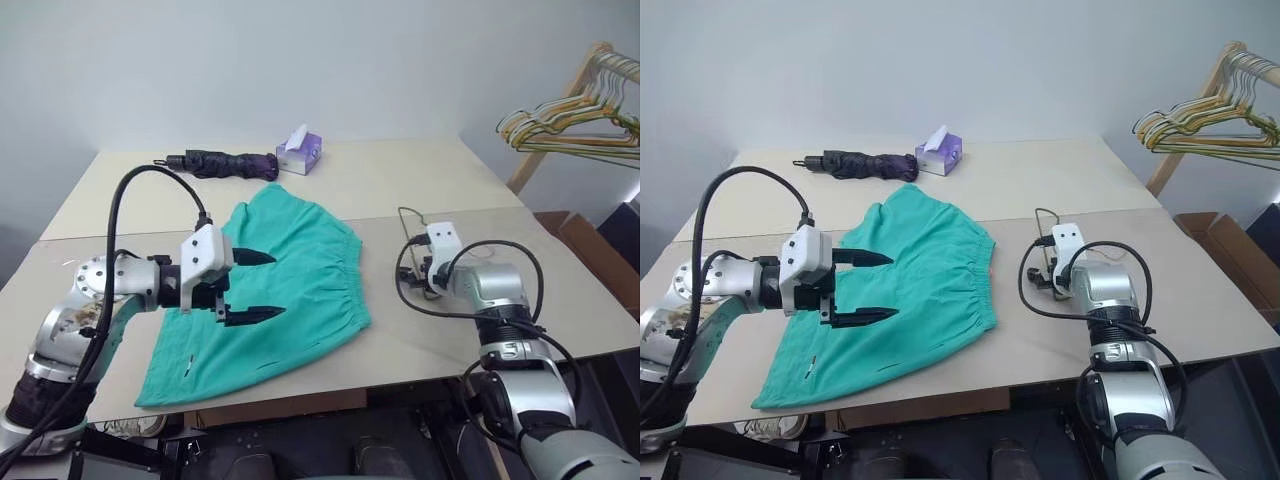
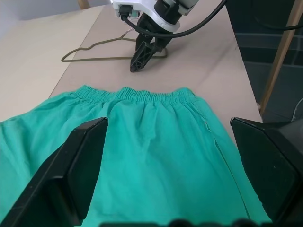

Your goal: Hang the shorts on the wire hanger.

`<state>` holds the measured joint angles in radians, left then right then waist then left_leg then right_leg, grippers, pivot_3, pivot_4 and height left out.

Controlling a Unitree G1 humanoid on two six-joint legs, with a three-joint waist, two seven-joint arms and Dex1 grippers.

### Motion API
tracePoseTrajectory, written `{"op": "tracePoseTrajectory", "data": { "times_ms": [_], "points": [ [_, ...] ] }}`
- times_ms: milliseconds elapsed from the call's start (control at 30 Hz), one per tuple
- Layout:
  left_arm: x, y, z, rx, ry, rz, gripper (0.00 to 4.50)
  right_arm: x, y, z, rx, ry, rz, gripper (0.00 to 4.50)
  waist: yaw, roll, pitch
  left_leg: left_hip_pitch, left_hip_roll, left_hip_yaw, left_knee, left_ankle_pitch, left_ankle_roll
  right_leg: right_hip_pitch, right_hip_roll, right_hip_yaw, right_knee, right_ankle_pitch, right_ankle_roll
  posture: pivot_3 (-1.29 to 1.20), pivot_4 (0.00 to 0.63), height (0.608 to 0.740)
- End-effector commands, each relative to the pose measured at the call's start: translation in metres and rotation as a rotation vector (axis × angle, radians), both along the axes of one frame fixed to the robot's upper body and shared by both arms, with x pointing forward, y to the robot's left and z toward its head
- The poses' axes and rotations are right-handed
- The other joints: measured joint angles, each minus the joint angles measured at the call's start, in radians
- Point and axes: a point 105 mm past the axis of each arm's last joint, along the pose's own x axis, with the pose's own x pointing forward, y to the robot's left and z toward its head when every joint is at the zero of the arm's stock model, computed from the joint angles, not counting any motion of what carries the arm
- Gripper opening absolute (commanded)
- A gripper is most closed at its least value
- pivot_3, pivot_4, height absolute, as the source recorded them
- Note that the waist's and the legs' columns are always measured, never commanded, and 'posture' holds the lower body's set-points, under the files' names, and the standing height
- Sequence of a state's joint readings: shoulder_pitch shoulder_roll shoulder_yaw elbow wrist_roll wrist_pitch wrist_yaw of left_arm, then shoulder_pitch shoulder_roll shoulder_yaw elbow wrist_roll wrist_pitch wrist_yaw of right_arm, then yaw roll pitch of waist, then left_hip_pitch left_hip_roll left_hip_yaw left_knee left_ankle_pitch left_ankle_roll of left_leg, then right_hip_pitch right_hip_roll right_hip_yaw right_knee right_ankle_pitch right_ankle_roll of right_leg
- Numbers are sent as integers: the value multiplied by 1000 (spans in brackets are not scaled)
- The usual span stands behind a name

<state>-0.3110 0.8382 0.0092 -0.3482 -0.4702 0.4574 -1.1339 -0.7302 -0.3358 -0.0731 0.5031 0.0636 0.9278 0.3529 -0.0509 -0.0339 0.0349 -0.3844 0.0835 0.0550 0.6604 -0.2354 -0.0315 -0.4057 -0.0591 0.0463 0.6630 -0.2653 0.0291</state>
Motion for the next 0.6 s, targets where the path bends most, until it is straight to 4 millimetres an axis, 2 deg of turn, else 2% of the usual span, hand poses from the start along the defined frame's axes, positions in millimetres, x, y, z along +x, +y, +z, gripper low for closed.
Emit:
{"op": "tracePoseTrajectory", "data": {
  "times_ms": [33, 367, 500, 600],
  "points": [
    [-3, -4, 9, 11, -53, -25, 4500, -5, 3, -11, 15, 57, -4, 3558, 0, 0, 0, 0, 0, 0, 0, 0, 0, 0, 0, 0, 0, 0, 0, 28, 0, 740],
    [1, -8, 7, 21, -78, -16, 4500, -7, -9, -21, 0, 59, -88, 59, 0, -1, -1, 2, 0, 0, 0, 0, 0, 2, 0, 0, 0, 0, 0, 26, 0, 740],
    [7, -7, 4, 35, -85, 12, 4500, -7, -11, -21, -22, 48, -104, 14, 0, -2, -2, 2, 0, 0, 0, 0, 0, 2, 0, 0, 0, 0, 0, 23, 0, 740],
    [29, 2, -4, 82, -64, 173, 4500, -2, -15, -10, -71, -32, -121, 14, 3, -4, -3, 2, 0, 0, 0, 0, 0, 2, 0, 0, 0, 0, 0, 27, 0, 740]
  ]
}}
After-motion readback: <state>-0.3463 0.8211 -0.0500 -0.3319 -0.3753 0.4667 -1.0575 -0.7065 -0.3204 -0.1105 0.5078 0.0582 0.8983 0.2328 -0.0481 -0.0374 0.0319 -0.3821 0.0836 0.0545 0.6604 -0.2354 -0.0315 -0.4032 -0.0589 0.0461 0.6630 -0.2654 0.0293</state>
